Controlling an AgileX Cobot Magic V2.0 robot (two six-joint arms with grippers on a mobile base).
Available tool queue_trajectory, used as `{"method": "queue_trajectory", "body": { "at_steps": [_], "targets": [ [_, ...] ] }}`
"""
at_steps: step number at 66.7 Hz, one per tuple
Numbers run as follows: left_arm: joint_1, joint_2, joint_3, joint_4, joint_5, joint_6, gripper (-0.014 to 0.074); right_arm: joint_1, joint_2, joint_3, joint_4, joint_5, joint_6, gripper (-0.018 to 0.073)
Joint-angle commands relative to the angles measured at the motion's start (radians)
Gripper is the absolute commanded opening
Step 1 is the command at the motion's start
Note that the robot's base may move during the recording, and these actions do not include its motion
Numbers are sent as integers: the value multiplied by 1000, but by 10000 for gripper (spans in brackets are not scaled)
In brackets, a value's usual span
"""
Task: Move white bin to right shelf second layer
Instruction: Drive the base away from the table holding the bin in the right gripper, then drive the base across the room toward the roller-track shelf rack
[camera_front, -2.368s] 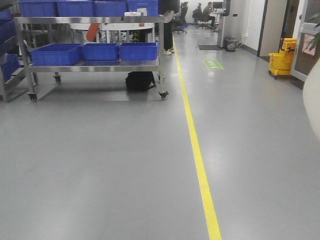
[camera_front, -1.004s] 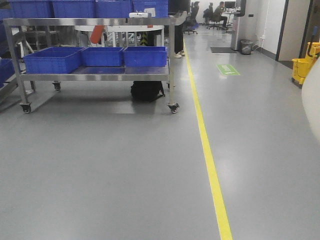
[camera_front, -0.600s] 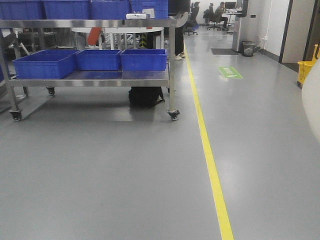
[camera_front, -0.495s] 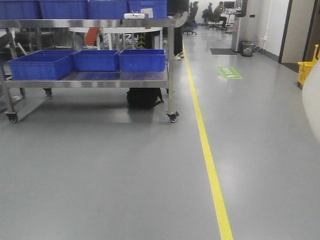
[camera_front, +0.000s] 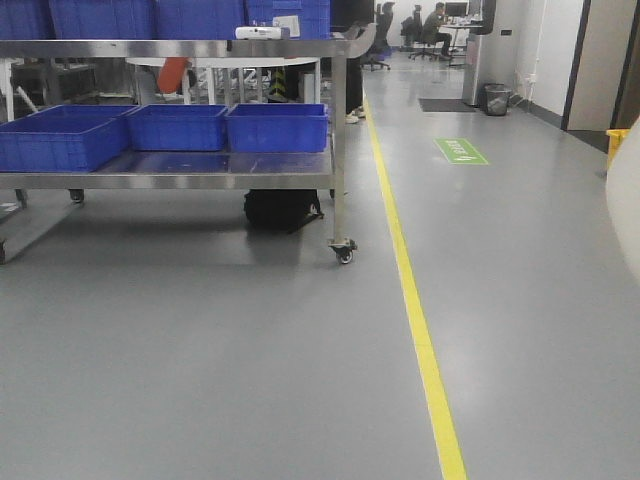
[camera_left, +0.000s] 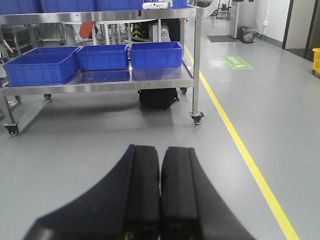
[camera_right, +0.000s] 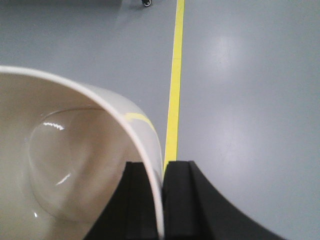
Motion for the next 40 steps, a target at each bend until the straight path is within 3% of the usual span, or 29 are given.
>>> {"method": "queue_trajectory", "body": {
  "at_steps": [1, 40],
  "targets": [
    [-1, -15, 37, 0, -87, -3, 85, -8, 0, -31, 5, -93, -4, 94],
    [-1, -15, 37, 0, -87, -3, 85, -8, 0, -31, 5, -93, -4, 94]
  ]
}}
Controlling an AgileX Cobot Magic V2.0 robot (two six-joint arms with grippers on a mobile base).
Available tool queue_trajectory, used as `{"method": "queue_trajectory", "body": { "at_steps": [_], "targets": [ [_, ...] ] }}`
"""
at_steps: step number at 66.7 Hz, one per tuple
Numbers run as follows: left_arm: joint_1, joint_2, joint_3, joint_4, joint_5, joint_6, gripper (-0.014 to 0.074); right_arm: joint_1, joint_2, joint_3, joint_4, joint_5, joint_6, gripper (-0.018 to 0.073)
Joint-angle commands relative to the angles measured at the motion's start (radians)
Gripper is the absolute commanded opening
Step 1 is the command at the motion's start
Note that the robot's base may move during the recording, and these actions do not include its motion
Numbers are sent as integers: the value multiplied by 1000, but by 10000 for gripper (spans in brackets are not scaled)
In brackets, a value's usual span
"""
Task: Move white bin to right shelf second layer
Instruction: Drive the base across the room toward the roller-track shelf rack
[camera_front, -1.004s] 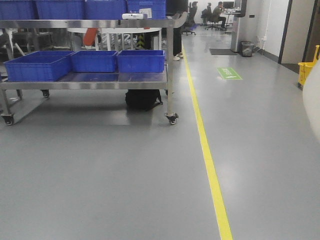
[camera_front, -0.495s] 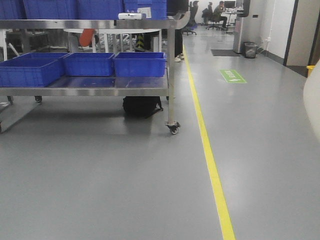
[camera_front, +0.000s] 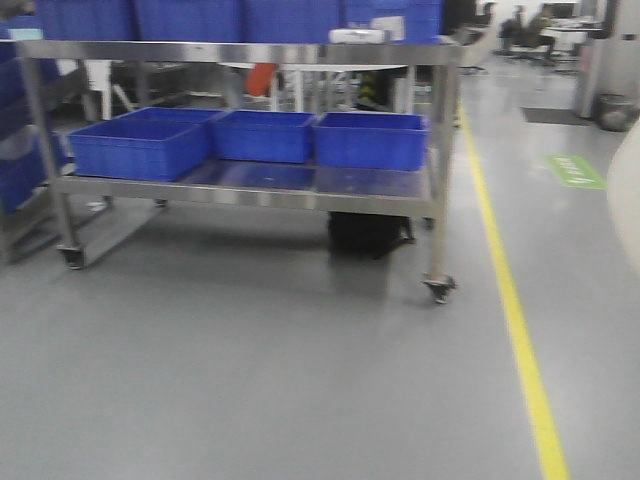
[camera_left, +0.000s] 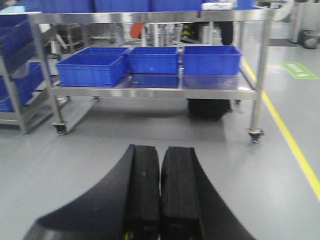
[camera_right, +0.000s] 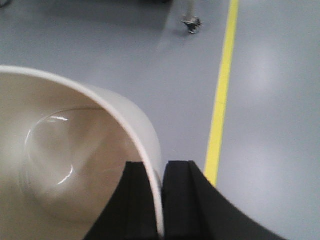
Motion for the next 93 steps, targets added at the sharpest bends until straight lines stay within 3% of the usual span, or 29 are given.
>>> {"method": "queue_trajectory", "body": {
  "at_steps": [1, 93],
  "targets": [
    [-1, -15, 37, 0, -87, -3, 85, -8, 0, -31, 5, -93, -4, 94],
    [-1, -15, 37, 0, -87, -3, 85, -8, 0, -31, 5, -93, -4, 94]
  ]
}}
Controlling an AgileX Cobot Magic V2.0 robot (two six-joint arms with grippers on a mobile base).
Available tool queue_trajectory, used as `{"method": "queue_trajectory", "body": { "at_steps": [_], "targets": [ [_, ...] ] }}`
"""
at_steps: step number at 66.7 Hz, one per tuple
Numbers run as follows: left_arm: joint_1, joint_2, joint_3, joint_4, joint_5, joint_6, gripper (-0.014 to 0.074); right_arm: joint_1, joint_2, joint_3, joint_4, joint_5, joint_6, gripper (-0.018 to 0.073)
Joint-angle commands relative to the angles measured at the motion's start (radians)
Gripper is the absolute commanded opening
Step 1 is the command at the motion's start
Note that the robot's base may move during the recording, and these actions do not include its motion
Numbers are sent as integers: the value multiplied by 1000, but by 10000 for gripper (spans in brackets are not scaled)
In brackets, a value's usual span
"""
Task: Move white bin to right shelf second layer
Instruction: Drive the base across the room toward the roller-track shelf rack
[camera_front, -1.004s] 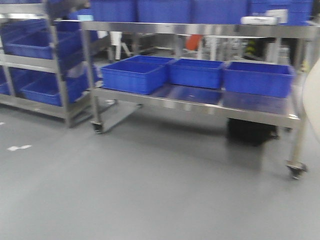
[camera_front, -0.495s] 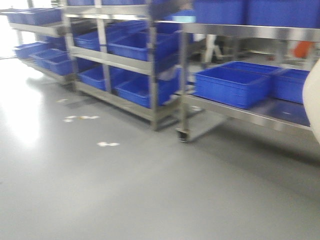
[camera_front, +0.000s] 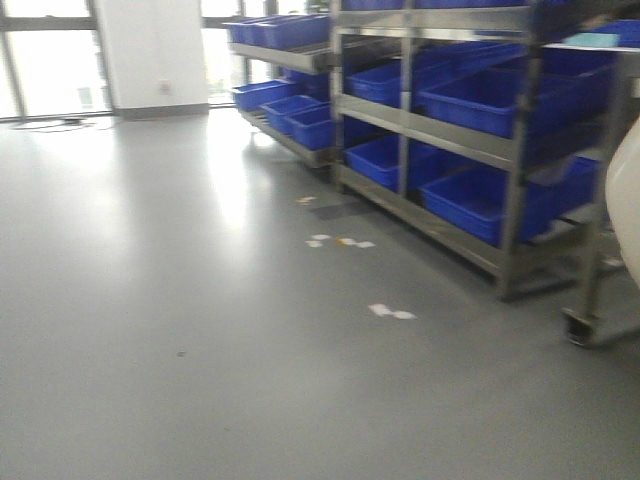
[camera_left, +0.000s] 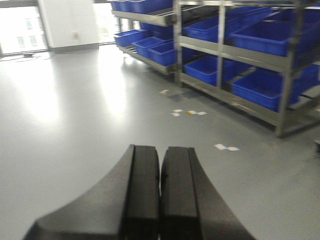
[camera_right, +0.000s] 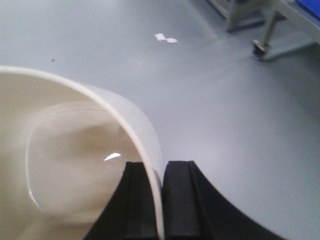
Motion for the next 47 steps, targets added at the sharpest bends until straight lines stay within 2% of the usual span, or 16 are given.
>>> {"method": "queue_trajectory", "body": {
  "at_steps": [1, 47],
  "targets": [
    [-1, -15, 37, 0, -87, -3, 85, -8, 0, -31, 5, -93, -4, 94],
    [-1, -15, 37, 0, -87, -3, 85, -8, 0, -31, 5, -93, -4, 94]
  ]
}}
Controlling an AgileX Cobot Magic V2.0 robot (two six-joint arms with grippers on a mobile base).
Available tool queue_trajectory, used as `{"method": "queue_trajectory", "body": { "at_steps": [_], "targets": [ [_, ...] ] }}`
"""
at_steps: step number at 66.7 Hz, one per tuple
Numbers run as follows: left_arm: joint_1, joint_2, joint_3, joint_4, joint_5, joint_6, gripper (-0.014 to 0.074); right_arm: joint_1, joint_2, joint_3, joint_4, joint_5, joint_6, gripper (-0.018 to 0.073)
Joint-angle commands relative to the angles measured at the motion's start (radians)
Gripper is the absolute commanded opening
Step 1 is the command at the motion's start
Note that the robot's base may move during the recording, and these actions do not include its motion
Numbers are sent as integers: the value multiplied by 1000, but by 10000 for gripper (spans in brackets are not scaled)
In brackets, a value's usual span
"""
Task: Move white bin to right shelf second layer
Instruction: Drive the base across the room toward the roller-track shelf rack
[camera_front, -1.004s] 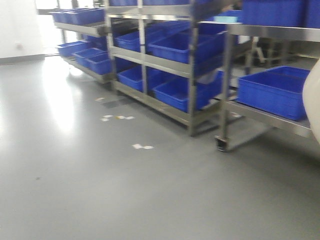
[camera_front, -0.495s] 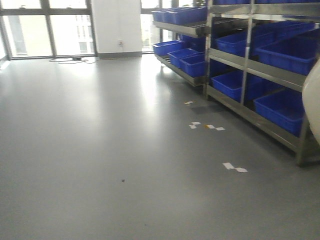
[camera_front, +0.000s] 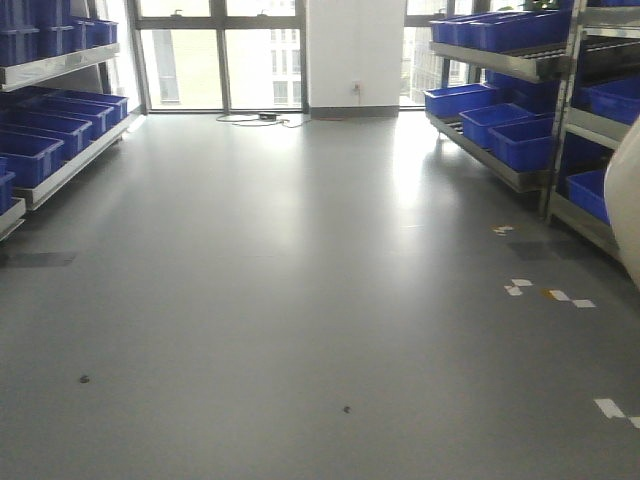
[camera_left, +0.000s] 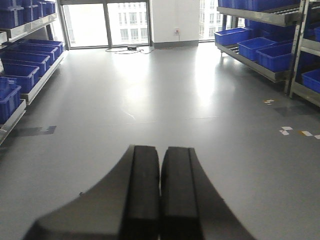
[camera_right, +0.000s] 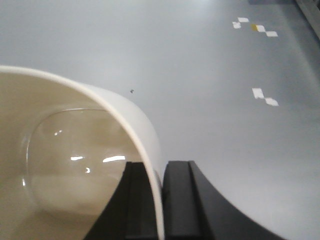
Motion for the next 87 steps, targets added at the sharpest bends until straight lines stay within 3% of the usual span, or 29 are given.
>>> {"method": "queue_trajectory", "body": {
  "at_steps": [1, 87],
  "targets": [
    [-1, -15, 37, 0, -87, -3, 85, -8, 0, -31, 5, -93, -4, 94],
    [-1, -15, 37, 0, -87, -3, 85, -8, 0, -31, 5, -93, -4, 94]
  ]
}}
